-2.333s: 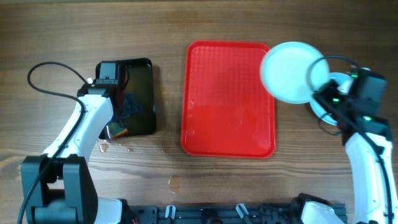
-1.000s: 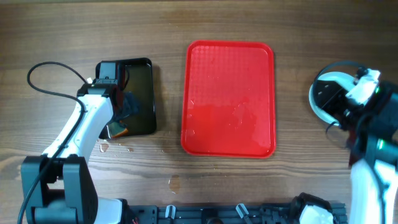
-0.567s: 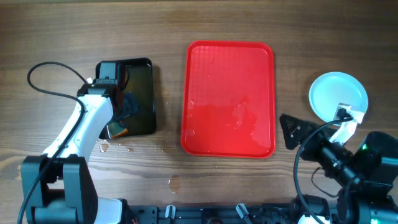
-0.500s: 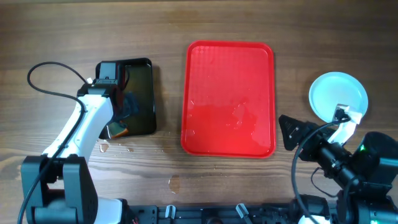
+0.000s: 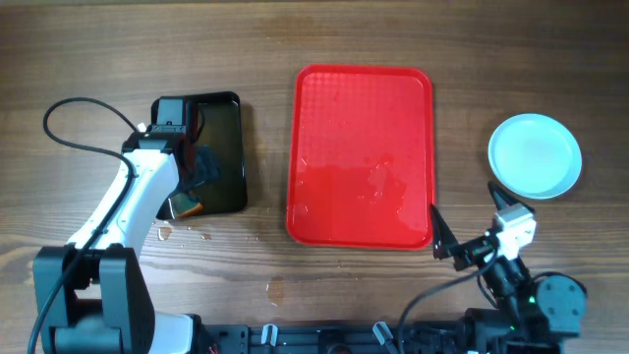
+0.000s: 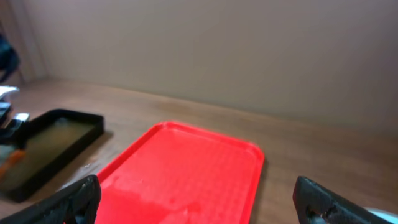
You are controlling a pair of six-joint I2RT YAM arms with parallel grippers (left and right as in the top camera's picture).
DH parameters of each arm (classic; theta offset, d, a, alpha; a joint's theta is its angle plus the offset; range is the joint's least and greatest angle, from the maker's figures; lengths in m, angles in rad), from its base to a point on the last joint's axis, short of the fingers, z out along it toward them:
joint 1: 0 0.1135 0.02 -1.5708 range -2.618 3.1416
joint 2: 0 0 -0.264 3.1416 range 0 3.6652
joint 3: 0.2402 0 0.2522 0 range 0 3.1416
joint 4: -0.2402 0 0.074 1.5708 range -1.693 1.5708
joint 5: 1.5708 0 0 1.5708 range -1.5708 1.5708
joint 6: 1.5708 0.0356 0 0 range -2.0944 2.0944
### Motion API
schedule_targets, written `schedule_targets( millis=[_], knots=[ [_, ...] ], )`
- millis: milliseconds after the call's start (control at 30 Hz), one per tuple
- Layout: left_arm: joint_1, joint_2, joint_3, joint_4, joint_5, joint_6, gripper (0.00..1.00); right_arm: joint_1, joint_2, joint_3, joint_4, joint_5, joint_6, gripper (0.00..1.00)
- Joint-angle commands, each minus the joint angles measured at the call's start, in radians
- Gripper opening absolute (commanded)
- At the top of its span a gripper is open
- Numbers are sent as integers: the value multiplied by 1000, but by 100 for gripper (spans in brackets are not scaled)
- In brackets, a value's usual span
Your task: Clean dirty plates on tray and stack at the side
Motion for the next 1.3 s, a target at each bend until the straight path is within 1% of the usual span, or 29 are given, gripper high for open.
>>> schedule_targets(
  millis=[0, 167, 200, 767, 900, 1033, 1133, 1200, 1267],
  knots=[
    [3, 2, -1, 0, 1, 1, 100, 3, -22, -119, 106, 18, -21, 100],
    [3, 2, -1, 0, 1, 1, 100, 3, -22, -299, 383, 20, -14, 100],
    [3, 2, -1, 0, 2, 1, 100, 3, -23, -299, 398, 22, -15, 100],
    [3, -3, -1, 0, 1, 1, 100, 3, -21, -299, 385, 21, -14, 100],
    [-26, -163, -9, 0, 1, 1, 100, 3, -21, -299, 385, 21, -14, 100],
    [-88, -436, -22, 2, -16, 2, 100, 3, -21, -299, 385, 21, -14, 100],
    [-81, -589, -34, 9, -32, 0, 100, 3, -21, -299, 385, 21, -14, 100],
    [-67, -711, -70, 75, 4, -2, 100, 3, -21, -299, 385, 21, -14, 100],
    [-44, -852, -142, 190, 48, 3, 100, 3, -21, -299, 385, 21, -14, 100]
  ],
)
